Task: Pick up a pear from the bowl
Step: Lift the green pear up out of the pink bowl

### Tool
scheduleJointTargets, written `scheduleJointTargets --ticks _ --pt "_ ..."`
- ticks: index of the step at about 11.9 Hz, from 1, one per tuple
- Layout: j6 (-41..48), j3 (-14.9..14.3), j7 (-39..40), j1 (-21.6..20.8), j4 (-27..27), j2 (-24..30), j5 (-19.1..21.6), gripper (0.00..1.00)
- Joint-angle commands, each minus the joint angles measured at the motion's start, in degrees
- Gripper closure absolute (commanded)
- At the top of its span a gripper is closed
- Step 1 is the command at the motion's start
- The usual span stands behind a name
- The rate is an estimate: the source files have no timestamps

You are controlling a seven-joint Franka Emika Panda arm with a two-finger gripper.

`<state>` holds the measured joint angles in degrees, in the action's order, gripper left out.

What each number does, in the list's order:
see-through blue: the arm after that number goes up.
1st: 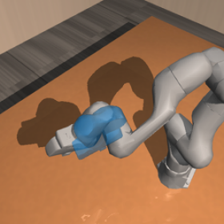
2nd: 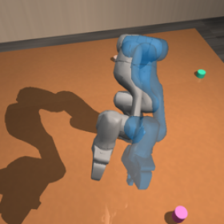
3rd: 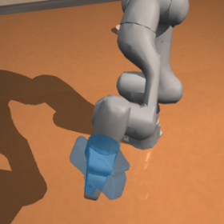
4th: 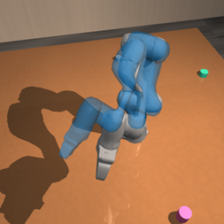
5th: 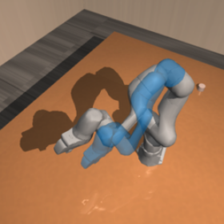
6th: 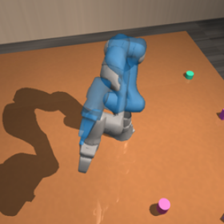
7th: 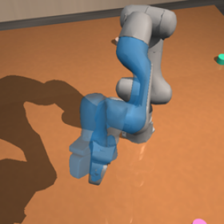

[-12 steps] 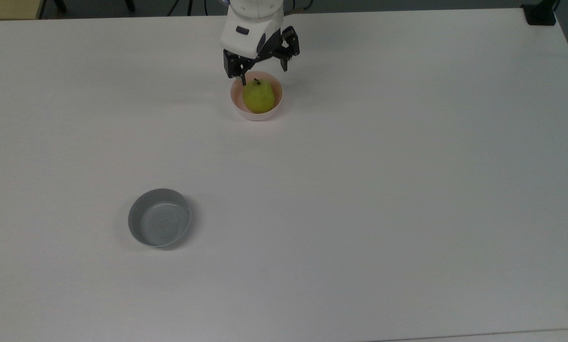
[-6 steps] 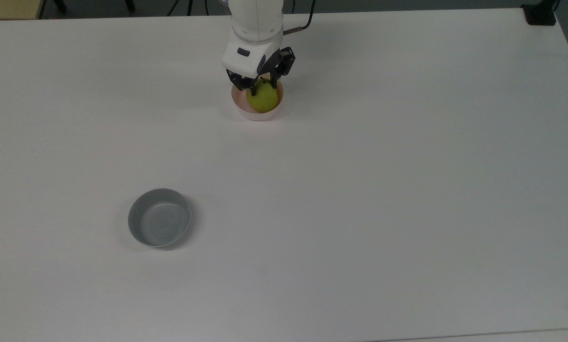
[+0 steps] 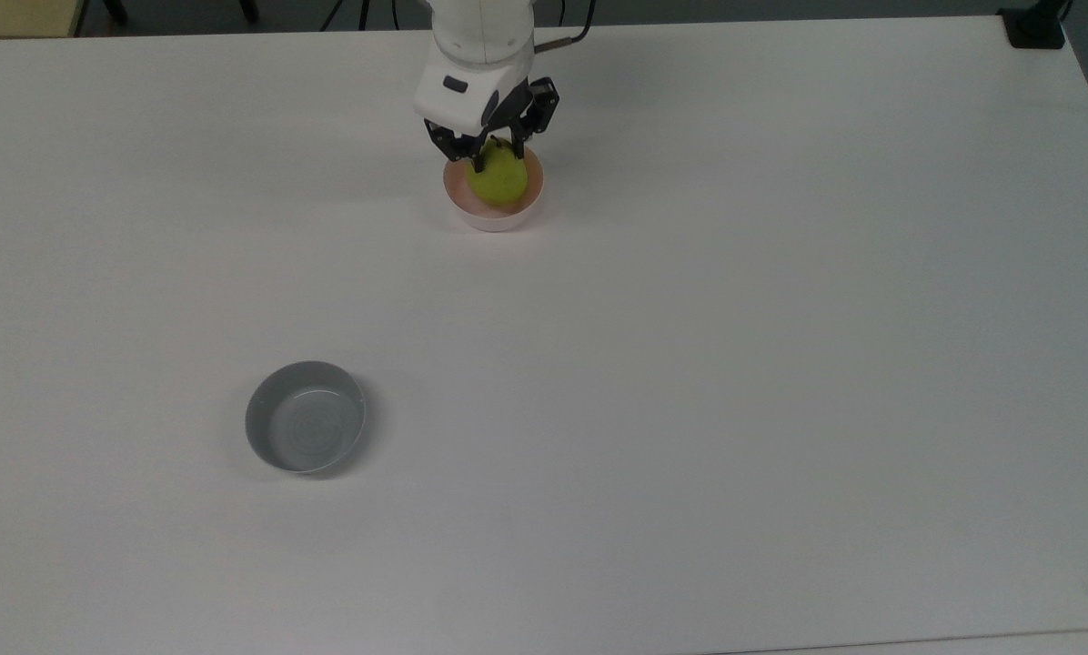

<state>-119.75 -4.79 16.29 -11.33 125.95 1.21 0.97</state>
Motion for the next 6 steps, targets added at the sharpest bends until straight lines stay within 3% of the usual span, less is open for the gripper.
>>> scheduleJointTargets --ticks 1,3,6 --pt "7.8 -0.3 -0.6 1.4 -4.6 3.1 0.3 1.00" --pt "11.5 -0.6 -1.3 1.9 -8.9 3.9 0.6 1.00" --pt "21.5 -0.7 -1.3 4.4 -20.4 3.6 1.0 1.00"
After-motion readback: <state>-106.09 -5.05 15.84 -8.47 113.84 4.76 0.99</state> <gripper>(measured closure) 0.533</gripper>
